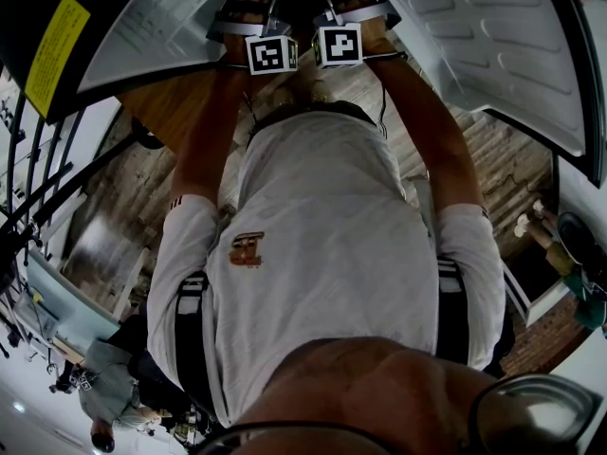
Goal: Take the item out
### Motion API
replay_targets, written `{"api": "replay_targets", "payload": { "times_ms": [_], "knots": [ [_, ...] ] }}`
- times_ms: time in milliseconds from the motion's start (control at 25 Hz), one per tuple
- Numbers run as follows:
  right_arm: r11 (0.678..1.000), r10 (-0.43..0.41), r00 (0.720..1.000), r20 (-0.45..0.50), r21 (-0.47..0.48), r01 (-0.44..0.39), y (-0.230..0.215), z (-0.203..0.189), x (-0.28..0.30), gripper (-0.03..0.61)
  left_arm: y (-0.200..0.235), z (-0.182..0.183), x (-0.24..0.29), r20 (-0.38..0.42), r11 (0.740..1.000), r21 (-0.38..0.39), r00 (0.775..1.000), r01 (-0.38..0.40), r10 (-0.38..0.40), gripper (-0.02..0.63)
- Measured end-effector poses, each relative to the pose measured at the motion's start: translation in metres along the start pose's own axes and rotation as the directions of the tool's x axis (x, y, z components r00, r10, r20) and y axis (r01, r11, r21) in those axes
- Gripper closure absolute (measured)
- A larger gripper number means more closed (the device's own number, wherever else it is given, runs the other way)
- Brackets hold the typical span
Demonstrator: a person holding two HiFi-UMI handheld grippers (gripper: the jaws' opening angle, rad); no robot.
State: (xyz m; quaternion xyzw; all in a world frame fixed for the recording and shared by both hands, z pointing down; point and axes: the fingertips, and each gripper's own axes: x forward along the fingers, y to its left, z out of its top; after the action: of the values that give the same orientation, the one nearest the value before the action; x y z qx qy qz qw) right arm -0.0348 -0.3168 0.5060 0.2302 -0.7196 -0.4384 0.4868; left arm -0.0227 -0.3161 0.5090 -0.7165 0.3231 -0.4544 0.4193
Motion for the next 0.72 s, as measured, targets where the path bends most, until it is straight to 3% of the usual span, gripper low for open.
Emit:
{"api": "replay_targets", "payload": {
  "times_ms": [720],
  "knots": [
    [0.984, -0.176, 0.984, 0.032, -0.003, 0.176, -0.043, 0.015, -0.068, 0.538, 0.047, 0.036, -0.054, 0.030, 0.982, 0.085, 0.986, -0.168, 0.166, 0.576]
  ]
}}
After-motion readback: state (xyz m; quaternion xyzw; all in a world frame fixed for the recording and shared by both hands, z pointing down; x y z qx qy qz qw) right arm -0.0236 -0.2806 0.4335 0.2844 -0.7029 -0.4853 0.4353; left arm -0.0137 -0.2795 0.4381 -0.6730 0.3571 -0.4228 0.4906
